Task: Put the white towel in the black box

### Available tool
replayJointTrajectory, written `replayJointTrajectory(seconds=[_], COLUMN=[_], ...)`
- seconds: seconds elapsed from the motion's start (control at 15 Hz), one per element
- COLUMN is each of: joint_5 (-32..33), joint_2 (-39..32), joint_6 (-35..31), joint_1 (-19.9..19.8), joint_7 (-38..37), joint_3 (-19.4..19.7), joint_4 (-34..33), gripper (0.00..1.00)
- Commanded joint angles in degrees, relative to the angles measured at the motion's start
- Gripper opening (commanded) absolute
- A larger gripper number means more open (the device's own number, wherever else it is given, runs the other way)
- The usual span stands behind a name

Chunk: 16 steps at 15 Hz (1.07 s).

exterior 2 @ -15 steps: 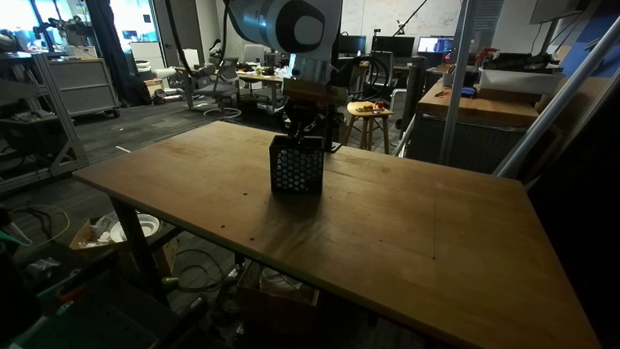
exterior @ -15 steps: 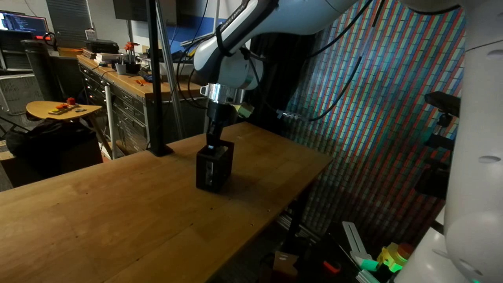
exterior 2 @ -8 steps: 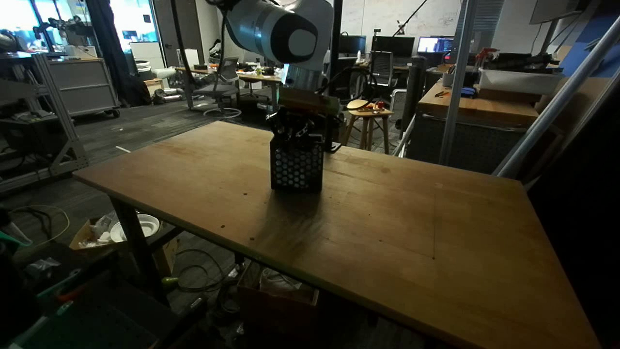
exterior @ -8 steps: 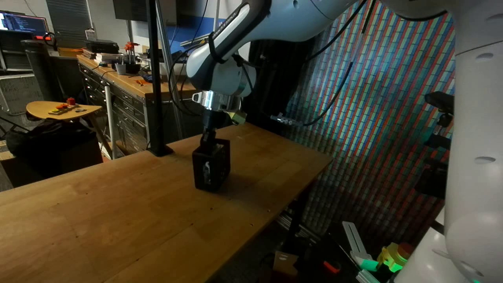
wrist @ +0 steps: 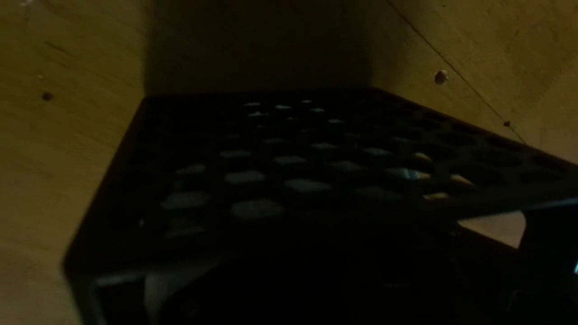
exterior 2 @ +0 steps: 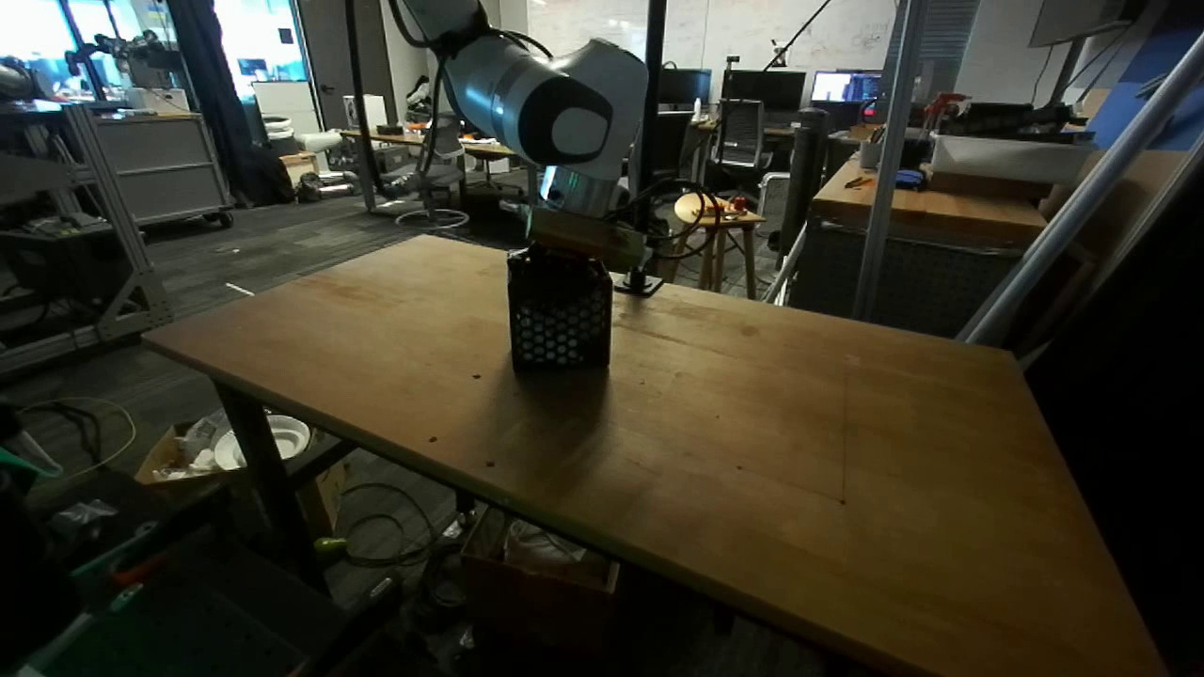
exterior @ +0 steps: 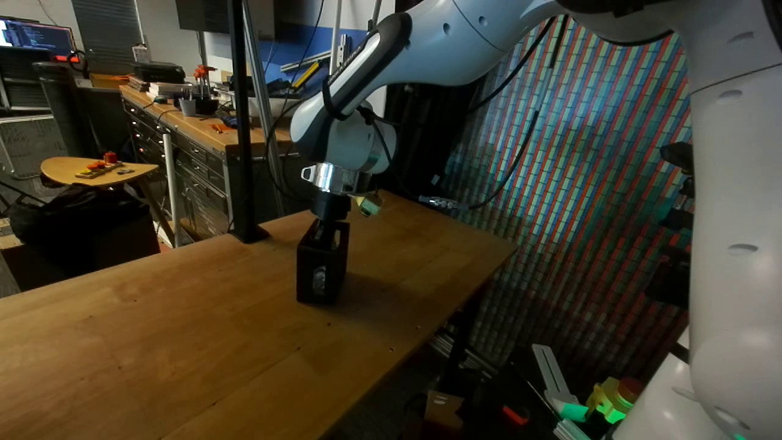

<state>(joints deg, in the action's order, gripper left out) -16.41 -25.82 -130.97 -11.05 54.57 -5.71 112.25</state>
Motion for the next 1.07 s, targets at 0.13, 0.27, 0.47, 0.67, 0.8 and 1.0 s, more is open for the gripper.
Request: replayJointTrajectory(seconds=[0.13, 0.27, 0.47, 0.67, 0.8, 1.0], joint_5=[-2.61, -2.13, -1.34, 0.68, 3.03, 4.86], joint_2=[-0.15, 0.94, 4.15, 8.9, 12.21, 17.62], joint_6=[-1.46, -0.88, -0.16, 0.77, 1.94, 3.41], joint_1=[-0.84, -0.48, -0.09, 0.76, 1.56, 2.35], joint_7=[1.82, 1.48, 0.12, -1.84, -3.96, -7.09], joint_3=[-0.71, -0.6, -0.05, 1.05, 2.12, 3.02], joint_4=[0.95, 1.05, 1.57, 1.47, 0.51, -1.2], gripper=[0.11, 0.1, 0.11, 0.11, 0.11, 0.32])
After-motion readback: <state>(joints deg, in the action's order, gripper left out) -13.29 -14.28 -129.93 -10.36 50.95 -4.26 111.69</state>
